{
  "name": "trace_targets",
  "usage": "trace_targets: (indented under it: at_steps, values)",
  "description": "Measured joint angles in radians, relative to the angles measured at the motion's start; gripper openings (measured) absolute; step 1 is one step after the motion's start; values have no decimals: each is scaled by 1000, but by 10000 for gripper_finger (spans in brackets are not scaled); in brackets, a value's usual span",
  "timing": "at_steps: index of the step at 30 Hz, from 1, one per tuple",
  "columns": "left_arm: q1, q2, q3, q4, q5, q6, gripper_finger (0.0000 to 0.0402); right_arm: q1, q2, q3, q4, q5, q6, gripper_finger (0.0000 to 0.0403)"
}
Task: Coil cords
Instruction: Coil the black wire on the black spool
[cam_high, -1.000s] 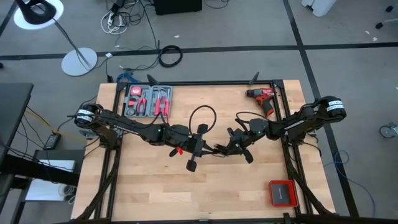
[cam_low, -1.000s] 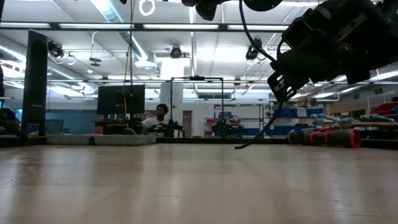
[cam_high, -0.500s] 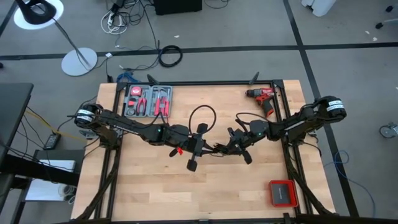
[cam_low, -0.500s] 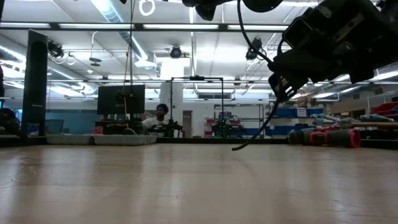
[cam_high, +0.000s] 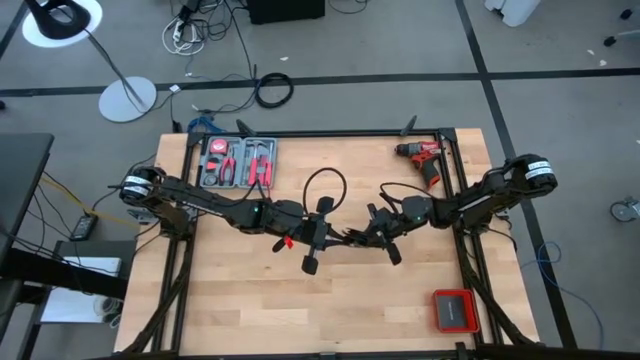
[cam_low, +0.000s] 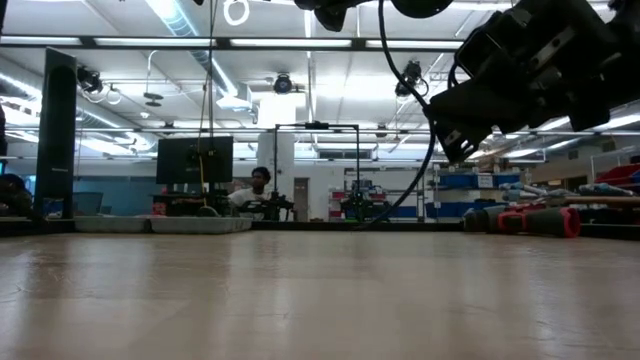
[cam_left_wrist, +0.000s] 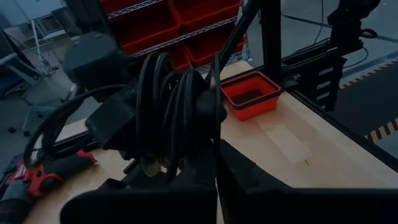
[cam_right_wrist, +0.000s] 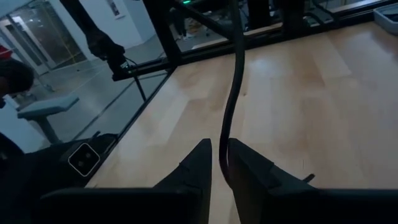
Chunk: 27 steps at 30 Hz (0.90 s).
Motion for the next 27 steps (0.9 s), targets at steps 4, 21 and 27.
trace_targets:
  at_steps: [4,21,27]
  values:
    - [0,0,0,0,-4,3,0,24,0,0,-2,56,-27,53]
    - [-10,0,0,8,-15,17,0,66,7,72,-100,171,-60,53]
    - [-11,0,0,14,-33,23,0,66,64,71,-64,167,-46,53]
